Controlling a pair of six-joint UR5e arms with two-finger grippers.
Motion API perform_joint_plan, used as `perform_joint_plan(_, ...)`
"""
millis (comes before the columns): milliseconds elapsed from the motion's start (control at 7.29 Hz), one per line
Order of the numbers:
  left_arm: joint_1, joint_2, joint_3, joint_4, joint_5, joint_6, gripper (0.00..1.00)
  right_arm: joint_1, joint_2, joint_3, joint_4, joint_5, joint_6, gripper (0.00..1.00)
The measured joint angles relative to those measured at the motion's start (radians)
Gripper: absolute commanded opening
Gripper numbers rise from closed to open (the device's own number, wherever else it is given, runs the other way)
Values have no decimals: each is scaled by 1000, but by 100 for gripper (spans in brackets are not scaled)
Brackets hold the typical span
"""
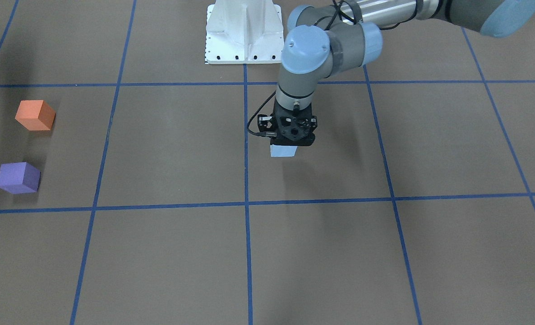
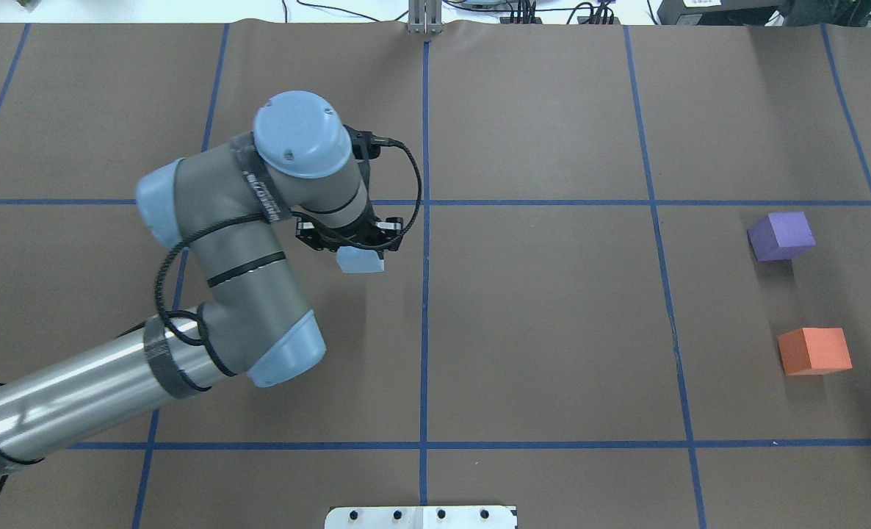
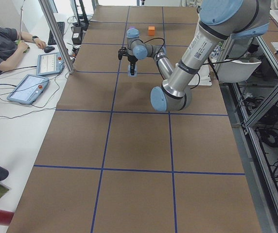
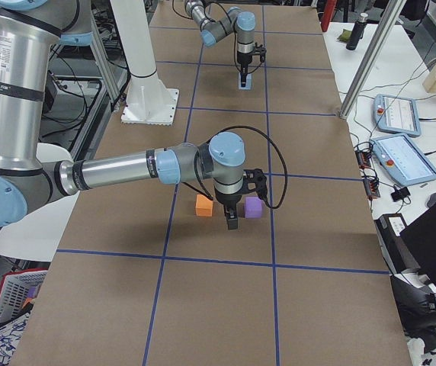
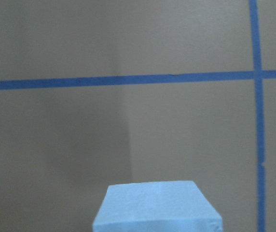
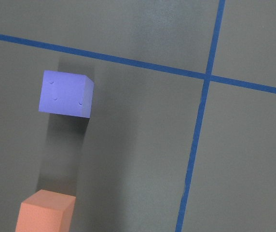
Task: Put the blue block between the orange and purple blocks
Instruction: 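Carry the light blue cube with the left gripper to the table center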
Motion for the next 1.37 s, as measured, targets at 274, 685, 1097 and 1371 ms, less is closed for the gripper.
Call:
perform_joint_plan(274, 50, -113, 159, -29, 48, -27, 58, -1, 0, 0, 1, 1, 0, 100)
perform_joint_plan(685, 83, -144, 254, -108, 81, -51, 100, -1, 0, -1, 1, 1, 0, 100)
perform_joint_plan(1097, 42, -140, 112, 24, 76, -28, 100, -1, 1, 0, 2, 2, 1, 100)
perform_joint_plan(1371, -35, -87, -123, 252, 25, 112, 100, -19, 27, 6, 6, 13, 51, 100)
